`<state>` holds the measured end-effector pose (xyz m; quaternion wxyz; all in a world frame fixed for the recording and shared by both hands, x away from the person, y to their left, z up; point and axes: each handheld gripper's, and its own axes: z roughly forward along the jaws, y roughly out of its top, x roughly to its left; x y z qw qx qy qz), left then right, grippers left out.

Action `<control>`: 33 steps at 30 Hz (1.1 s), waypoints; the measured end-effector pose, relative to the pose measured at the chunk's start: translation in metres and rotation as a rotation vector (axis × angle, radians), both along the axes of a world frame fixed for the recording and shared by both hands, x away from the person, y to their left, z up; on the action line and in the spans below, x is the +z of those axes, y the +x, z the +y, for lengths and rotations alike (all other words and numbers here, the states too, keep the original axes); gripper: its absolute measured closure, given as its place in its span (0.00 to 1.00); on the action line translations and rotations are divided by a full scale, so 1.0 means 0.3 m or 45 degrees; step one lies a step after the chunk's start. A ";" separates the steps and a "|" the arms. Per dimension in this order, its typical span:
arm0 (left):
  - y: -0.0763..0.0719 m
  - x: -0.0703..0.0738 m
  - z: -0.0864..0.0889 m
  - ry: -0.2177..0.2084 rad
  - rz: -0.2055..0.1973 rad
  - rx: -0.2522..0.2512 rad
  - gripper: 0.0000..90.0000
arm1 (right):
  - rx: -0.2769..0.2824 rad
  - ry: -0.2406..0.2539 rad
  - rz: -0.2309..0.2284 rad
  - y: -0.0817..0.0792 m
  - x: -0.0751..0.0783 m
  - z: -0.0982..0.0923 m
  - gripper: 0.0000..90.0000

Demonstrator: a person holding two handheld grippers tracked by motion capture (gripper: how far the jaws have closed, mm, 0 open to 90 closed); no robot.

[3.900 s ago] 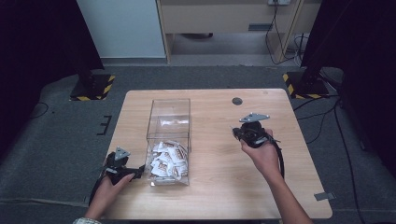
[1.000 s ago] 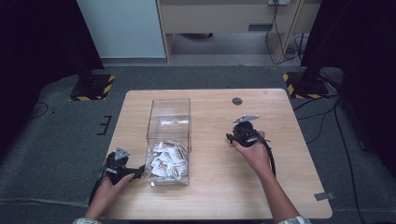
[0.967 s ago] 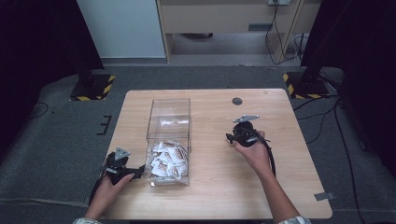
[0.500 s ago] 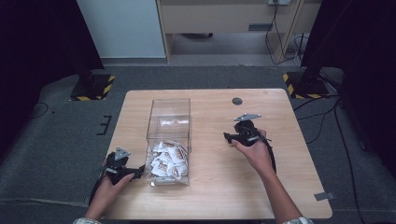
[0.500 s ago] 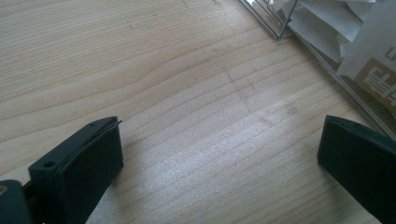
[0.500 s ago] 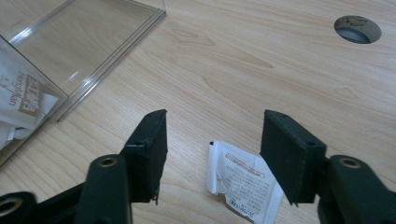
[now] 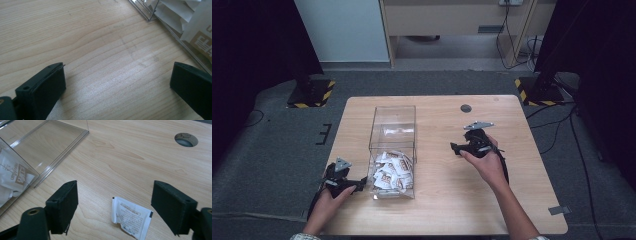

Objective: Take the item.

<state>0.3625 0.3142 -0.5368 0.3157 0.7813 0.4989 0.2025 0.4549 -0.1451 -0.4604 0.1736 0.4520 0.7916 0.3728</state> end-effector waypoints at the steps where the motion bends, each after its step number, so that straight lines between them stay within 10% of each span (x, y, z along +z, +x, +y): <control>1: 0.000 0.000 0.000 0.000 0.000 0.000 0.00 | -0.002 -0.002 -0.004 -0.002 0.004 0.001 0.22; 33: 0.000 0.000 0.000 0.001 -0.001 0.001 0.00 | -0.010 -0.014 -0.055 -0.117 0.074 -0.064 0.09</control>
